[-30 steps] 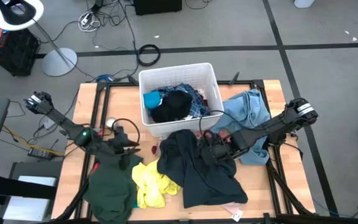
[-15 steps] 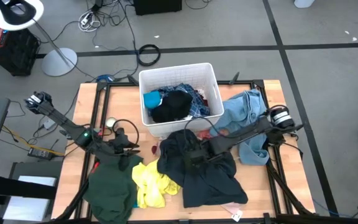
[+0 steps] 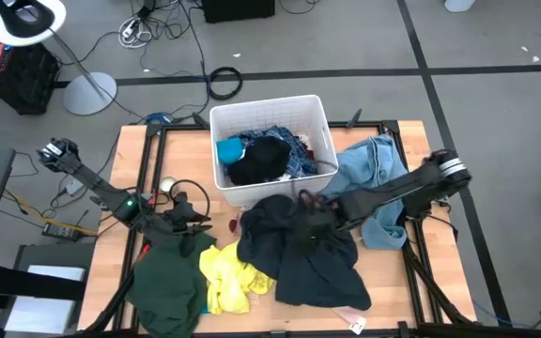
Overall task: Sort clothes
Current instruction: Put the dark blue shirt into the white bin
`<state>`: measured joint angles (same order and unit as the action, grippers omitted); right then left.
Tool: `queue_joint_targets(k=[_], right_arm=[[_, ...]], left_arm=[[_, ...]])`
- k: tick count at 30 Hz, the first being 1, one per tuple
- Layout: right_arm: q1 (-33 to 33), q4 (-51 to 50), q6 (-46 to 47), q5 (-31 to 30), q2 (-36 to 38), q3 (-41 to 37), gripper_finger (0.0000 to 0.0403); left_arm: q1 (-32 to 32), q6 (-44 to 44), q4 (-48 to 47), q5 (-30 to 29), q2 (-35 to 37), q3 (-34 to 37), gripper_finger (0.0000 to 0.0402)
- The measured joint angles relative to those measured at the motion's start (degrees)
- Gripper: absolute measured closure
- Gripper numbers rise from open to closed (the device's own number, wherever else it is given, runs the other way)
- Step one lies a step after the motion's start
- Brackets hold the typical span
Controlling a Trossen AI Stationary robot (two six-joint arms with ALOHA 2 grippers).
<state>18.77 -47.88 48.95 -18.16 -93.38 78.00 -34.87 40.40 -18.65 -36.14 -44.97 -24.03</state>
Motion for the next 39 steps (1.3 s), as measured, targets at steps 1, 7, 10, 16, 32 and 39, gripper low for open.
queue_joint_targets(k=[1,7,10,16,32,39], right_arm=[[0.5,-1.4,0.9,-1.2,1.7,0.0,0.0395],[1.5,-6.8,2.4,-6.7,10.5,1.5,0.0397],[1.4,-9.7,-0.2,-10.7,11.4,7.0,0.0398],[-1.9,-11.1,-14.1,-14.3,7.4,24.4,0.0399],[-20.7,9.9,-52.7,-14.2,-3.0,56.1,0.0399],[-29.0,12.9,-56.2,-17.2,-3.2,56.0,0.0398]], left_arm=[[0.0,0.0,0.0,0.0,0.0,0.0,0.0280],[0.0,-1.3,0.2,-0.4,0.0,0.0,0.0280],[0.0,-2.8,1.5,-0.4,0.0,0.0,0.0280],[0.0,-4.3,2.0,-0.3,0.0,0.0,0.0280],[0.0,-12.8,6.9,1.3,0.0,0.0,0.0280],[0.0,-13.2,6.5,1.3,-0.8,0.0,0.0280]])
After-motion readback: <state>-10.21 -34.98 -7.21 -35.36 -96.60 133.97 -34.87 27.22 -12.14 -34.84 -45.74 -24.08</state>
